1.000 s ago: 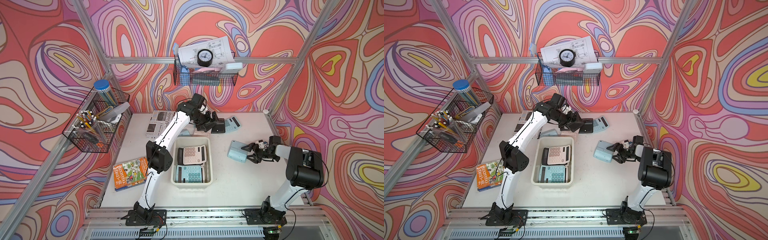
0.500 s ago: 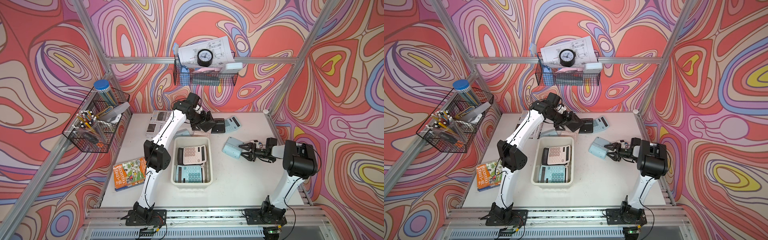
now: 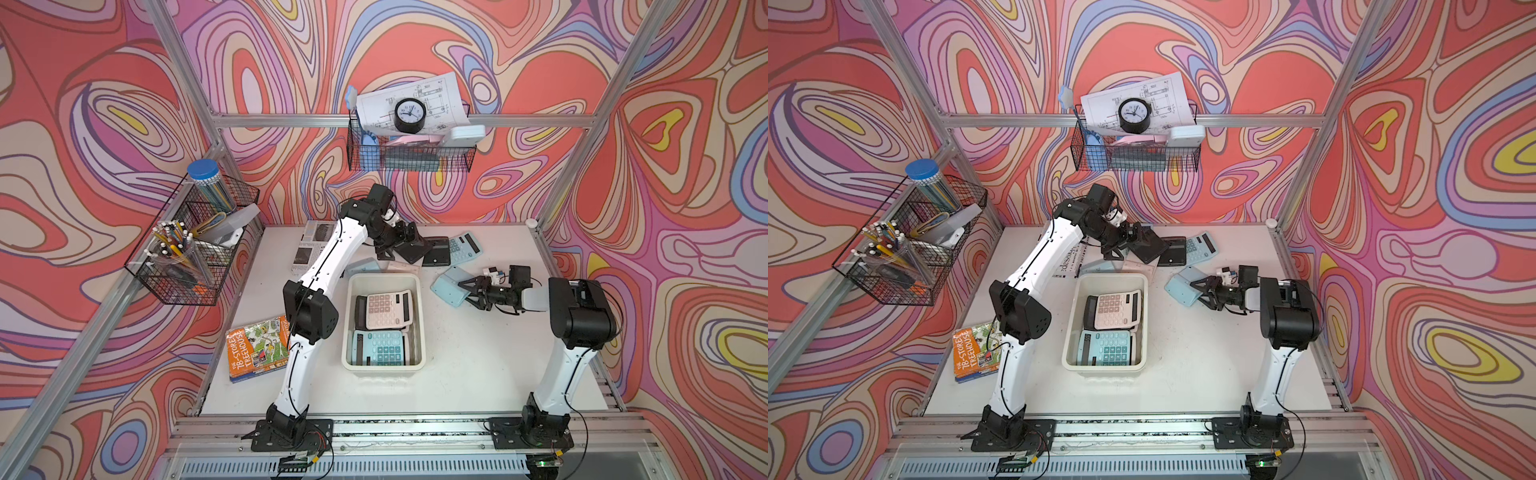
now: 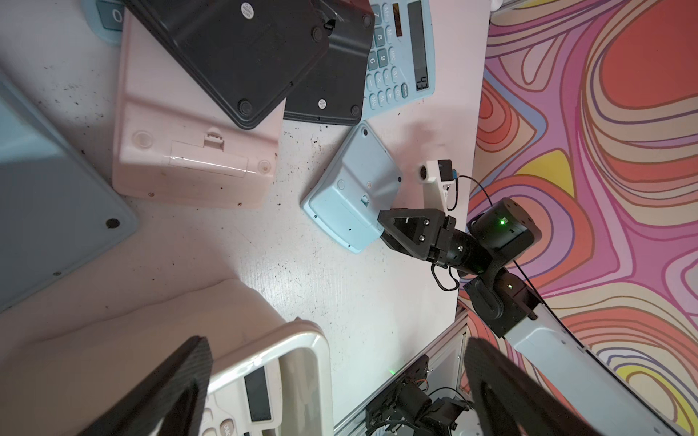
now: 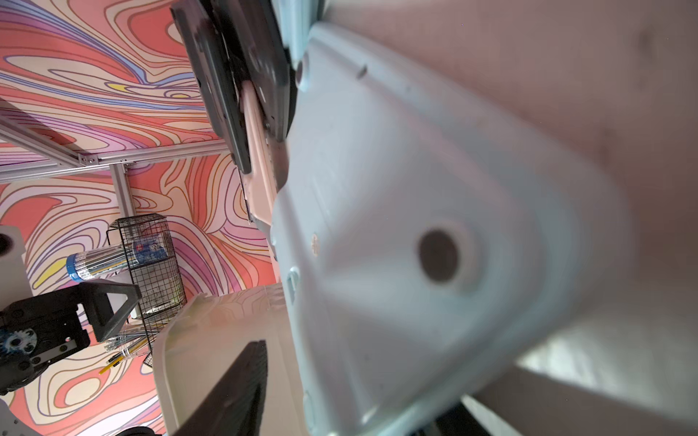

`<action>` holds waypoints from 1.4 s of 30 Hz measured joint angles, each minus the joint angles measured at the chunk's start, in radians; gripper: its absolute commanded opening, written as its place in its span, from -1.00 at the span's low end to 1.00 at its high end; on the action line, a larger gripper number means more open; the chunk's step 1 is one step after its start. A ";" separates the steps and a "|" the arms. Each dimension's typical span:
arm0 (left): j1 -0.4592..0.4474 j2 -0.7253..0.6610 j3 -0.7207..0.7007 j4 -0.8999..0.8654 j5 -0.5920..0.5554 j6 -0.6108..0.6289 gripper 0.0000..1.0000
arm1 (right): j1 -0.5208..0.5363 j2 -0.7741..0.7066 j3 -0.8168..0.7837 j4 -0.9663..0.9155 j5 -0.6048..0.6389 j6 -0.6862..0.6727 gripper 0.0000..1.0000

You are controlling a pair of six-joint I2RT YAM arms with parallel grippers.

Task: Put the calculator in the storage box
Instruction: Pick up the calculator at the center of the board.

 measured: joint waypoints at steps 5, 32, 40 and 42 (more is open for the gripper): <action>0.009 -0.043 -0.029 -0.010 -0.004 0.014 0.97 | 0.016 0.030 0.000 0.101 0.019 0.067 -0.11; 0.090 -0.161 -0.041 -0.051 -0.046 -0.014 0.97 | 0.119 -0.375 0.185 -0.400 0.354 -0.017 -0.52; 0.153 -0.166 -0.041 -0.037 0.049 -0.156 0.97 | 0.234 -0.383 0.499 -0.637 0.536 -0.176 -0.52; 0.163 -0.166 -0.041 -0.034 0.068 -0.200 0.97 | 0.279 -0.373 0.579 -0.694 0.588 -0.224 -0.53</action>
